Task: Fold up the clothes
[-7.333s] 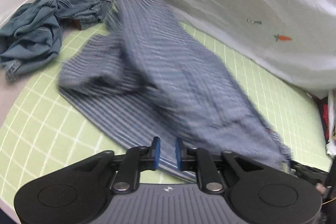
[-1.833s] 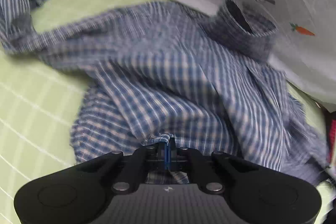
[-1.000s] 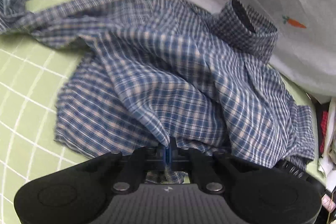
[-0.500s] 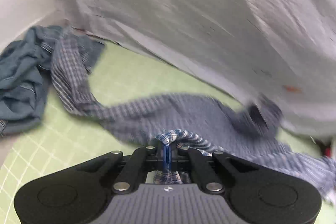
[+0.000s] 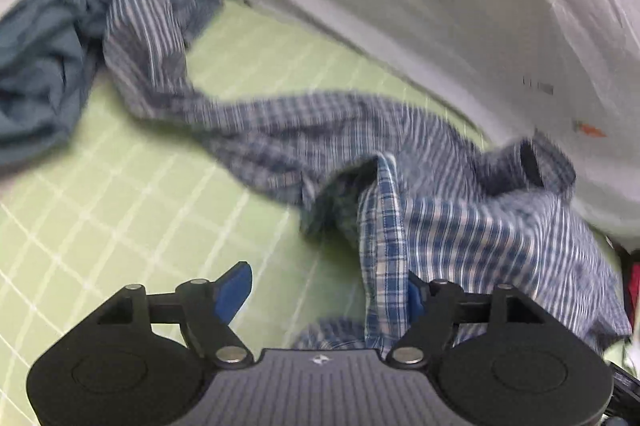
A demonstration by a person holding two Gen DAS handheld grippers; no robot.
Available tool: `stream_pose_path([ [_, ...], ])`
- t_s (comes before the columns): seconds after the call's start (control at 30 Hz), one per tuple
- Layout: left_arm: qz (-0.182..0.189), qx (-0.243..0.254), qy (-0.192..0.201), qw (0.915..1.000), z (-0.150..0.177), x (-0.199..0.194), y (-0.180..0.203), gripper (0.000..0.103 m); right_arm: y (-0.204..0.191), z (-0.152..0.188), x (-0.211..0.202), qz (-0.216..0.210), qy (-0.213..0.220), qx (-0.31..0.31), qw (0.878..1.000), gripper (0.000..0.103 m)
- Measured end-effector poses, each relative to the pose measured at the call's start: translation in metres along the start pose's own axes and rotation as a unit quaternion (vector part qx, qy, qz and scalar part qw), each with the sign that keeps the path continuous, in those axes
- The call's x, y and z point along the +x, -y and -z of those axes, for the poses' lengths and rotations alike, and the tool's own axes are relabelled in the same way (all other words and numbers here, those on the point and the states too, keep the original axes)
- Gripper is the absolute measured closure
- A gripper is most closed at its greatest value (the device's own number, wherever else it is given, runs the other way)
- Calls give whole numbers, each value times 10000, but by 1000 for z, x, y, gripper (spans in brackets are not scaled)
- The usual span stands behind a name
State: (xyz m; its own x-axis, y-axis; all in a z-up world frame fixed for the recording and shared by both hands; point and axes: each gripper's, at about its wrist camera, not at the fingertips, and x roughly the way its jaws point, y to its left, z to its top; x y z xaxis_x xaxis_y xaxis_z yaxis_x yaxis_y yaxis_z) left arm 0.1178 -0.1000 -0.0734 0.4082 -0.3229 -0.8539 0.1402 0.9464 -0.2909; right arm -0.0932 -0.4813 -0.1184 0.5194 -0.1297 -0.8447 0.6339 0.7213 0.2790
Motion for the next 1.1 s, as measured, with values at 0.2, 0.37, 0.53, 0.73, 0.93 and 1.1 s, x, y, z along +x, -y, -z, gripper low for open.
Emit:
stream_pose_path([
  [0.2, 499, 56, -312, 9983, 2, 19, 14, 27, -36, 8, 27, 20, -290, -563, 9980, 27],
  [0.37, 677, -9, -644, 9956, 10, 30, 24, 60, -48, 18, 26, 284, -247, -1156, 9926, 58],
  [0.53, 1130, -254, -810, 9900, 27, 9, 21, 102, -29, 26, -6, -286, -144, -1122, 9932, 102],
  [0.73, 1712, -401, -69, 9844, 26, -79, 10, 102, 14, 26, -112, -633, 817, -730, 9920, 102],
  [0.93, 1339, -630, 987, 9841, 14, -148, -9, 92, 69, 25, -166, -603, 1327, 150, 9892, 102],
  [1.1, 258, -365, 503, 9977, 37, -116, -12, 48, 87, 45, -132, 26, 1000, 235, 9947, 57],
])
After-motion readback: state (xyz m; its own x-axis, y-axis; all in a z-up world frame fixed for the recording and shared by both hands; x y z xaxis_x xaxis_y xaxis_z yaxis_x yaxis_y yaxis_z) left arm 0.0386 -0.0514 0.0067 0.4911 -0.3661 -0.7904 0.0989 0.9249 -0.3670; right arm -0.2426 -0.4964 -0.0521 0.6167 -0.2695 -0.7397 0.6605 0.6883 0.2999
